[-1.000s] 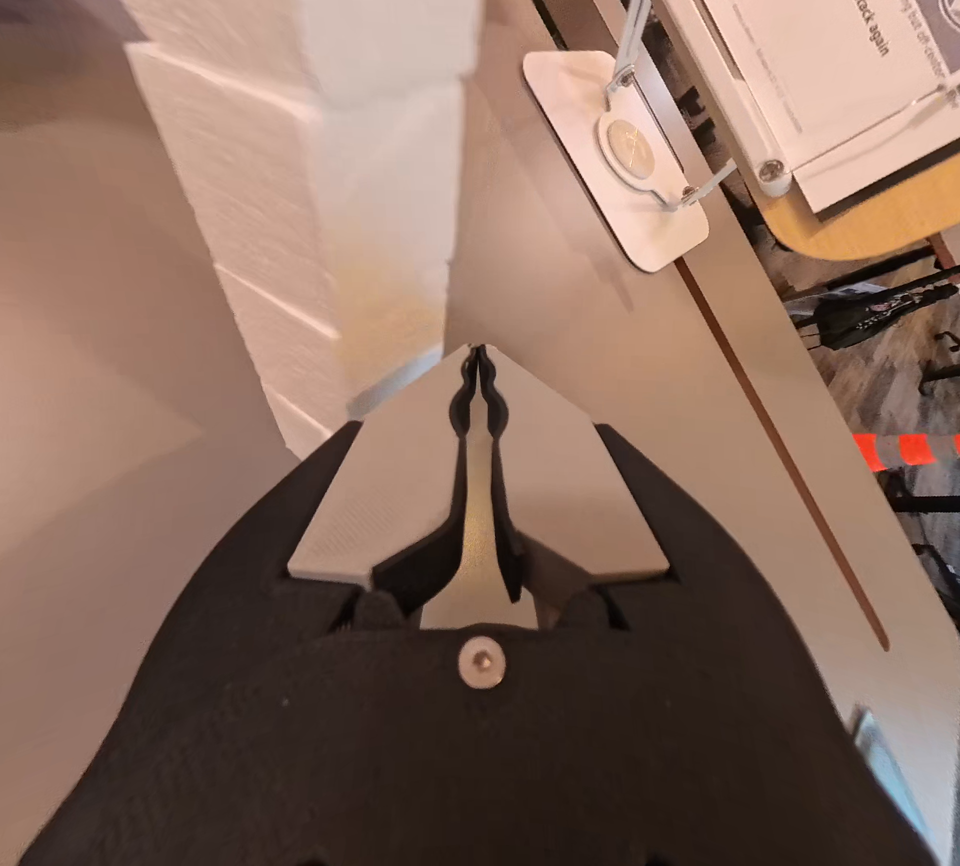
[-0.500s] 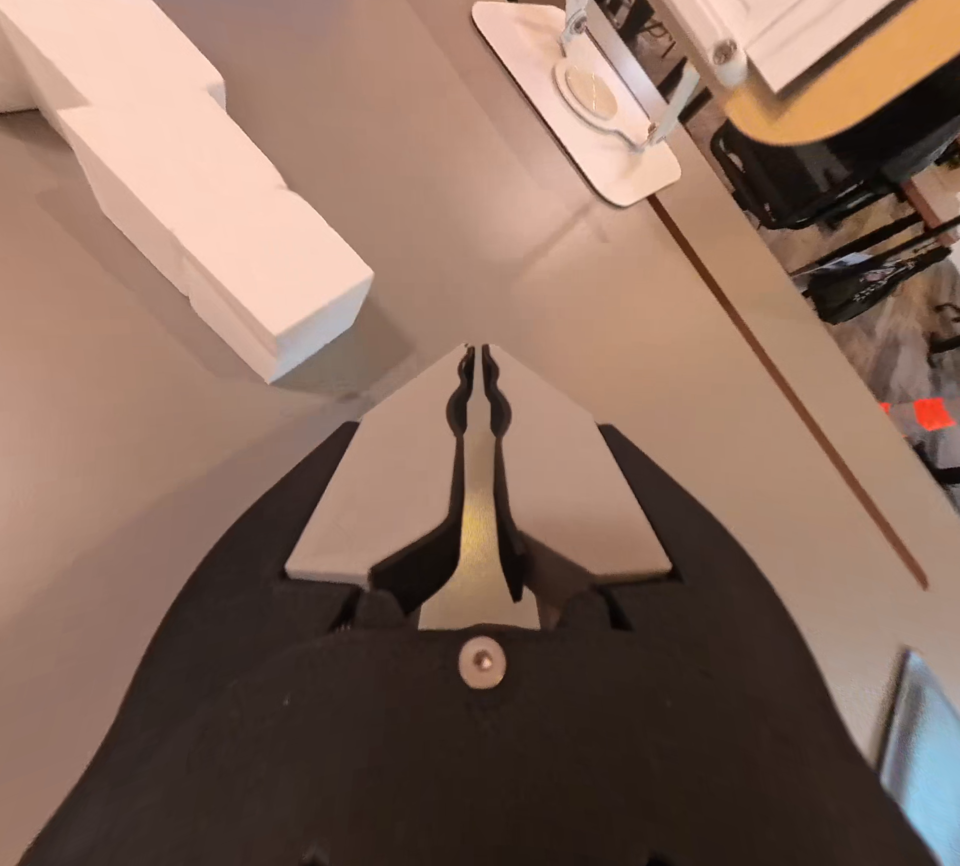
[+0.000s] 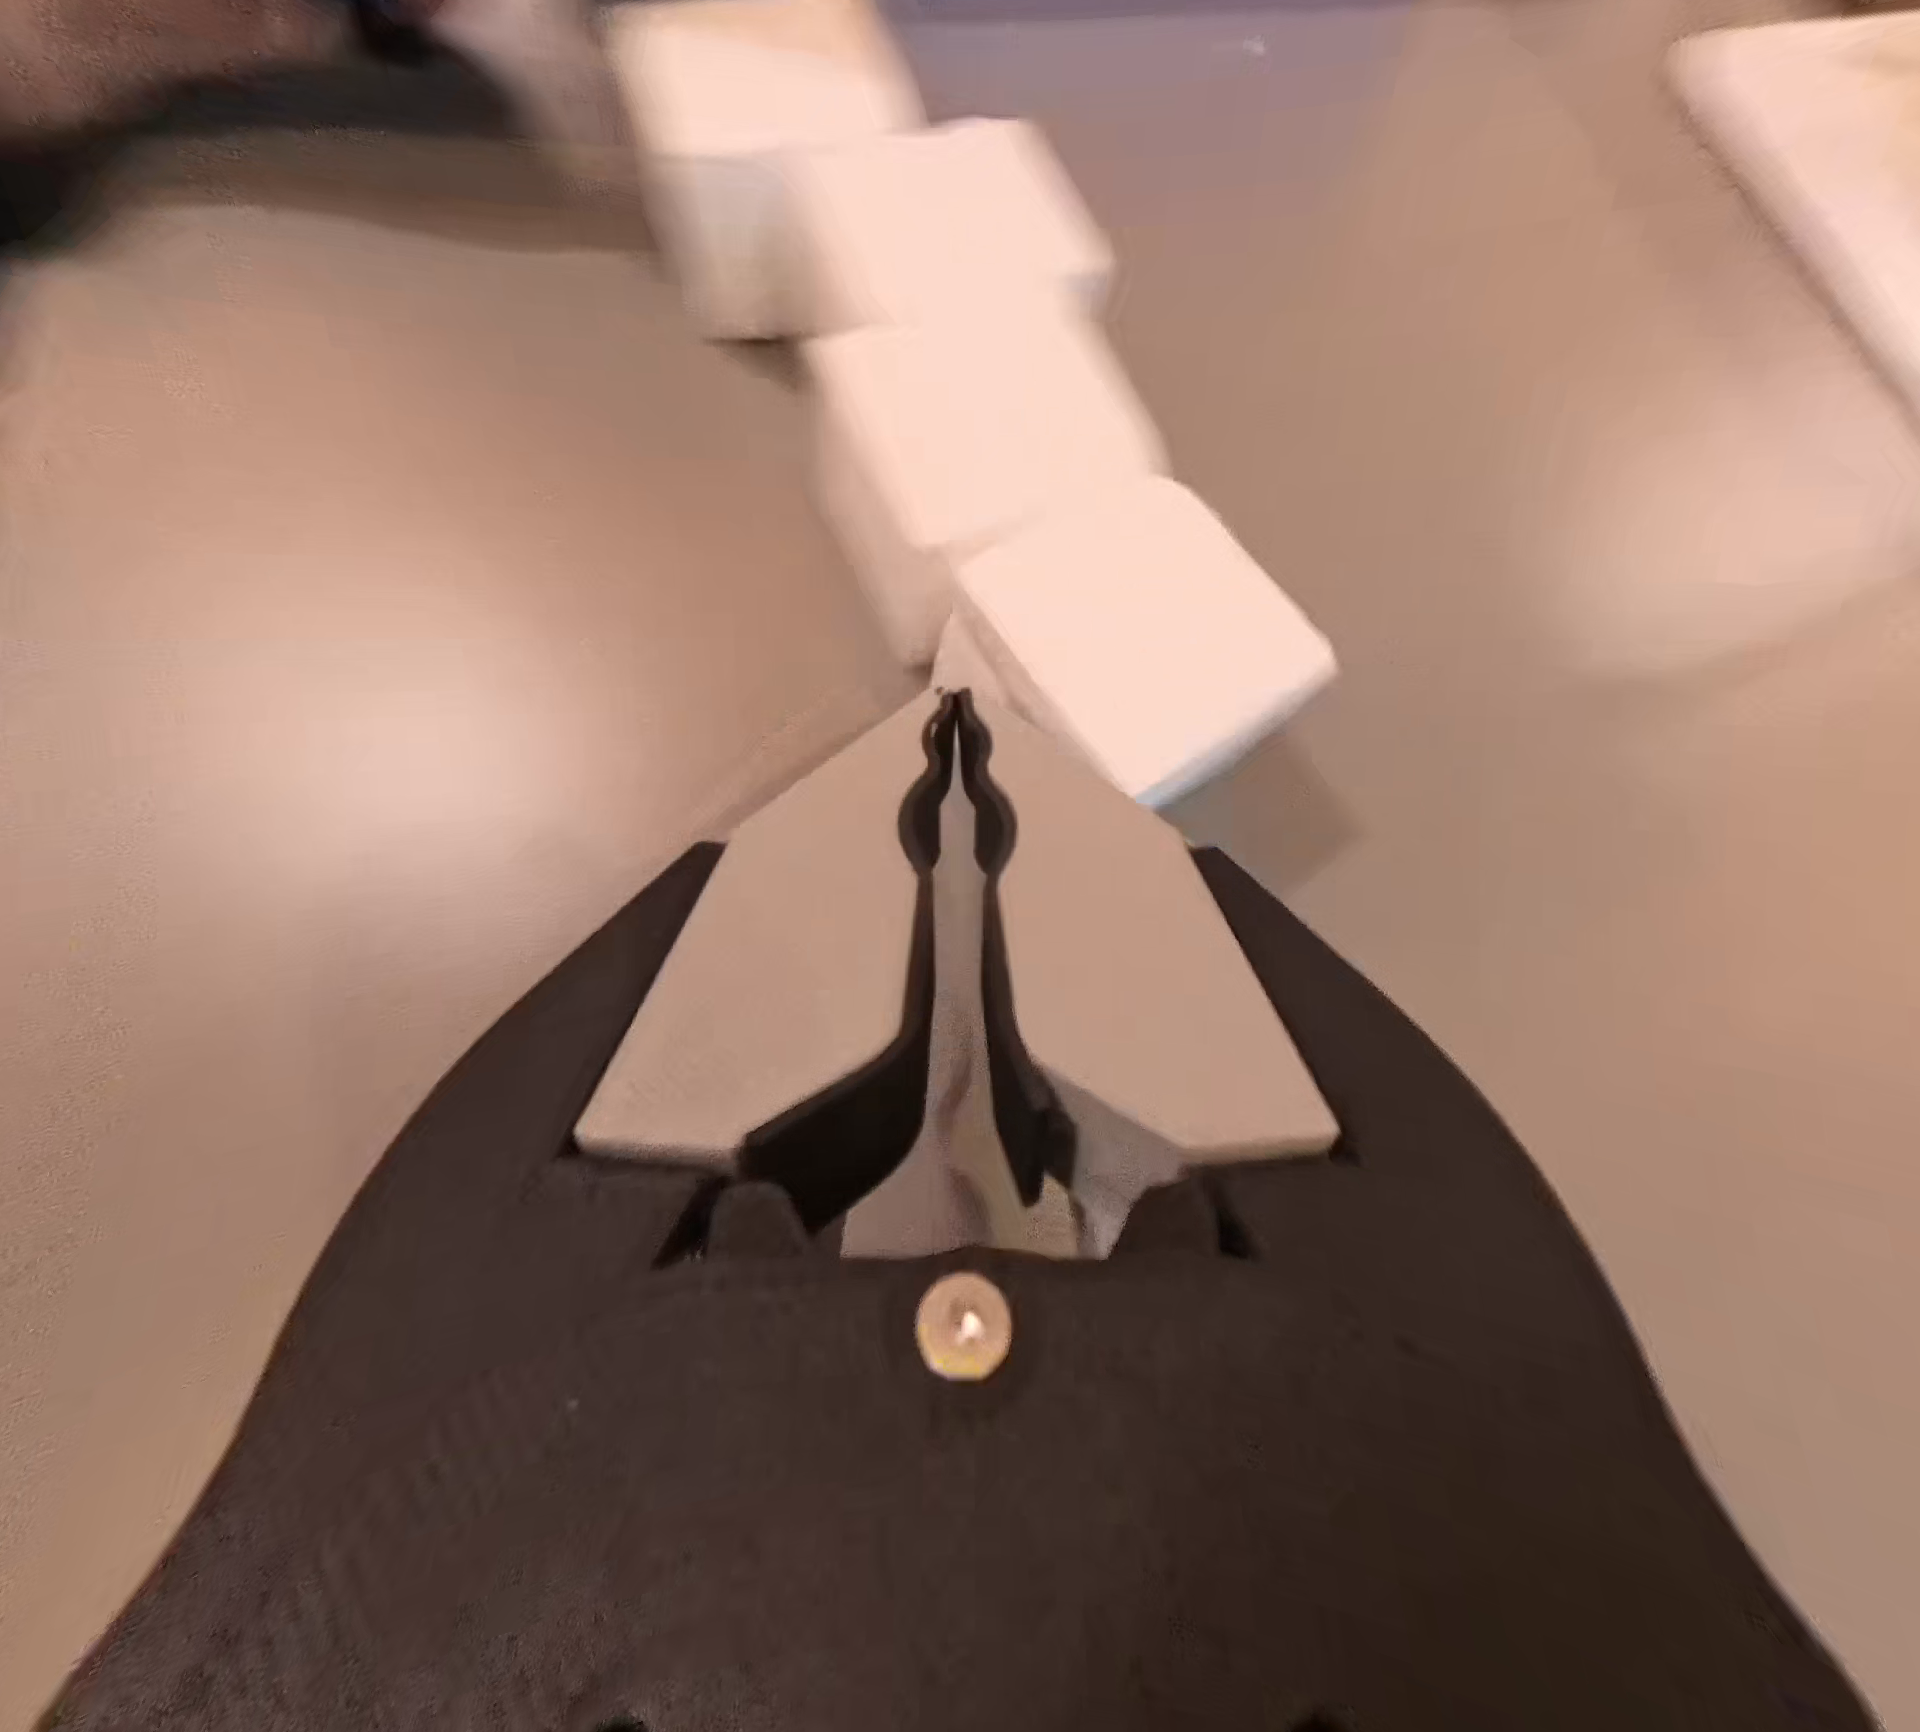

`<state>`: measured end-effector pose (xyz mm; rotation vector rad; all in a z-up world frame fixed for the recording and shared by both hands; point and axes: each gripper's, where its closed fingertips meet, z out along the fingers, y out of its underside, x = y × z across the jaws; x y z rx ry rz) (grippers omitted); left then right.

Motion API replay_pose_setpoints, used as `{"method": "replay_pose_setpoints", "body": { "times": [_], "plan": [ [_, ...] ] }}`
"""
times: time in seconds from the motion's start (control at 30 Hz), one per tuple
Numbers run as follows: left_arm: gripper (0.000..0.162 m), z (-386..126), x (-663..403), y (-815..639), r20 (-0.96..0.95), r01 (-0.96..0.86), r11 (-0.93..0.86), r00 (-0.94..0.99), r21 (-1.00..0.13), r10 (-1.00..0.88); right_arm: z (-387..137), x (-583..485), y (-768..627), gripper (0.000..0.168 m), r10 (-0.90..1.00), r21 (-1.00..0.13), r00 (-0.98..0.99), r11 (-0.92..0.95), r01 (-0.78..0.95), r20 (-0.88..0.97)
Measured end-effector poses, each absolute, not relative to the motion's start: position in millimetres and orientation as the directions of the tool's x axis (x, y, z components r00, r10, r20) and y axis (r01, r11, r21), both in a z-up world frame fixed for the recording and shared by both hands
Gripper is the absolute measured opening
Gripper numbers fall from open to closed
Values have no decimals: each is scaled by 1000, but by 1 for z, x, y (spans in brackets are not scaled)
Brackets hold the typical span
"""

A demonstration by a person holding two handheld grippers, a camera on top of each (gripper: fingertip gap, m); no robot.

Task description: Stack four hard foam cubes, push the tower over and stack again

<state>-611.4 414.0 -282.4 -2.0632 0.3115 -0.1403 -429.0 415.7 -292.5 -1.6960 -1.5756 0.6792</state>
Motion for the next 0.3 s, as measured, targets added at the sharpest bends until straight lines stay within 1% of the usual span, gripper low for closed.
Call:
{"method": "replay_pose_setpoints", "body": {
  "times": [0.03, 0.07, 0.1, 0.2, 0.3],
  "plan": [
    [14, -282, -612, 414, -29, -160, -461, 960, -873, -278, -289, -426, 447, 1, 947, -793, 263, -13, 610, 186],
    [16, -282, -612, 414, -27, -160, -460, 959, -873, -281, -282, -422, 466, 6, 902, -804, 353, -11, 594, 249],
    [17, -282, -611, 414, -27, -162, -461, 958, -873, -286, -278, -422, 470, 6, 894, -822, 370, -3, 570, 254],
    [17, -283, -609, 413, -39, -179, -459, 954, -870, -298, -280, -418, 459, 4, 919, -849, 338, -6, 528, 203],
    [18, -285, -605, 413, -63, -212, -463, 946, -861, -317, -288, -402, 461, 5, 897, -821, 356, 14, 570, 263]
  ]
}}
